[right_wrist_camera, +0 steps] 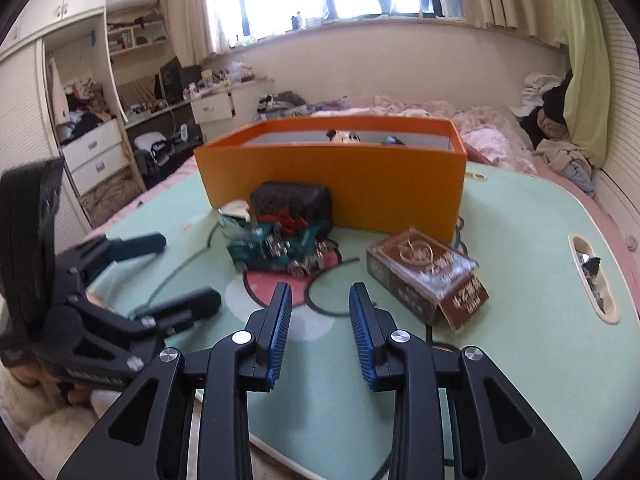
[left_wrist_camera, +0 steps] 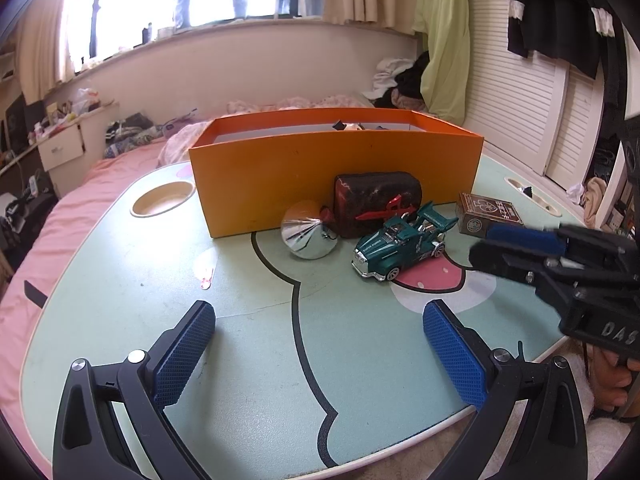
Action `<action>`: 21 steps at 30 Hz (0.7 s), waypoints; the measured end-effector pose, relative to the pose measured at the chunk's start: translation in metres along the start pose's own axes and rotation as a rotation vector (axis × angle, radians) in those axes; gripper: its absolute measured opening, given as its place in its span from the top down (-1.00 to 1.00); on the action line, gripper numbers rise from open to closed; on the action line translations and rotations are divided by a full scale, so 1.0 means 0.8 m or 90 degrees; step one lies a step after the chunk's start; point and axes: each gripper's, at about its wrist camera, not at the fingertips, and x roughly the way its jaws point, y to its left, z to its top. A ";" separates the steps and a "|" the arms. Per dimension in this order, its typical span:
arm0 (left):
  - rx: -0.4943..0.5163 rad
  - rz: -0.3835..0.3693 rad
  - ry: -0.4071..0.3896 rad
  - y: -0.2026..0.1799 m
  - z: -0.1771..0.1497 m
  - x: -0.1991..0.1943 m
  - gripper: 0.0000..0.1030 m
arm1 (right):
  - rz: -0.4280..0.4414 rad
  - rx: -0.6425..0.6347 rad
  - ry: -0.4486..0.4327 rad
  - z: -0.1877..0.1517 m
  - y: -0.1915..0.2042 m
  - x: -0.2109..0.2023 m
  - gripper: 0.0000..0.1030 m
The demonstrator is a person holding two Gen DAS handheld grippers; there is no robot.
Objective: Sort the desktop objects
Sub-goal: 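Grasp the green toy car with the right gripper and lift it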
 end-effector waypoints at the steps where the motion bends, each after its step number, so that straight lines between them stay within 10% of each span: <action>1: 0.000 0.000 0.000 0.000 0.000 0.000 -1.00 | 0.002 0.000 -0.012 0.009 0.001 -0.001 -0.01; 4: 0.000 0.000 0.000 0.000 0.000 0.000 -1.00 | 0.018 -0.007 0.001 0.030 0.008 0.009 -0.44; 14: 0.000 0.000 0.000 0.000 0.000 0.000 -1.00 | -0.026 -0.040 0.170 0.046 0.046 0.085 -0.46; 21: 0.000 -0.001 0.000 0.000 -0.001 0.000 -1.00 | -0.021 -0.027 0.133 0.035 0.028 0.074 -0.41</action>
